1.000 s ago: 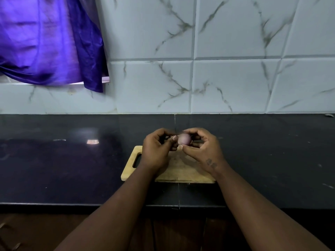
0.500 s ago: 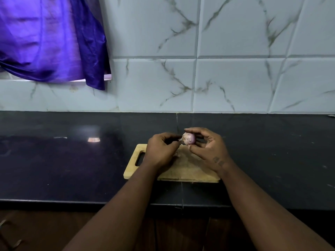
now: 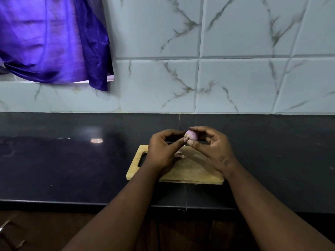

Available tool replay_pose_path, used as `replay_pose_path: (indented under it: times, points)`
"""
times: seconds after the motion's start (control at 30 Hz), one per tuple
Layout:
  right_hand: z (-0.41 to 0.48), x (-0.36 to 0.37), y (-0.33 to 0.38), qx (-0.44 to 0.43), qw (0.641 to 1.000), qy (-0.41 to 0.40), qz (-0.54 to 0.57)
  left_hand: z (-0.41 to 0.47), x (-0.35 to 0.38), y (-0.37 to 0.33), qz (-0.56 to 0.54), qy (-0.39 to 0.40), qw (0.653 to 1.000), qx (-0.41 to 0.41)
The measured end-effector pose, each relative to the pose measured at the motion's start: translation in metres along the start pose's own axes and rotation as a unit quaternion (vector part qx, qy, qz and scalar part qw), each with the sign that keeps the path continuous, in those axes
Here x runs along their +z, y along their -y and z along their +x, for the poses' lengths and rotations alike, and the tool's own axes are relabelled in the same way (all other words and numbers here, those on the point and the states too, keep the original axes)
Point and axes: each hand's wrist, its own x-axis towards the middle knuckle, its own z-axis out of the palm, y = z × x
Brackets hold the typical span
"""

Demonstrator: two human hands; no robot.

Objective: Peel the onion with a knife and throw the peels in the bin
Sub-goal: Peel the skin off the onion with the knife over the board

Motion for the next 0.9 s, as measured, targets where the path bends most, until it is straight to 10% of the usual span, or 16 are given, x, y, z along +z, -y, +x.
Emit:
replay_pose_path:
  times: [0.9]
  points:
    - [-0.001, 0.001, -0.003, 0.012, 0.999, 0.017, 0.024, 0.002, 0.003, 0.009, 0.114, -0.005, 0.993, -0.011]
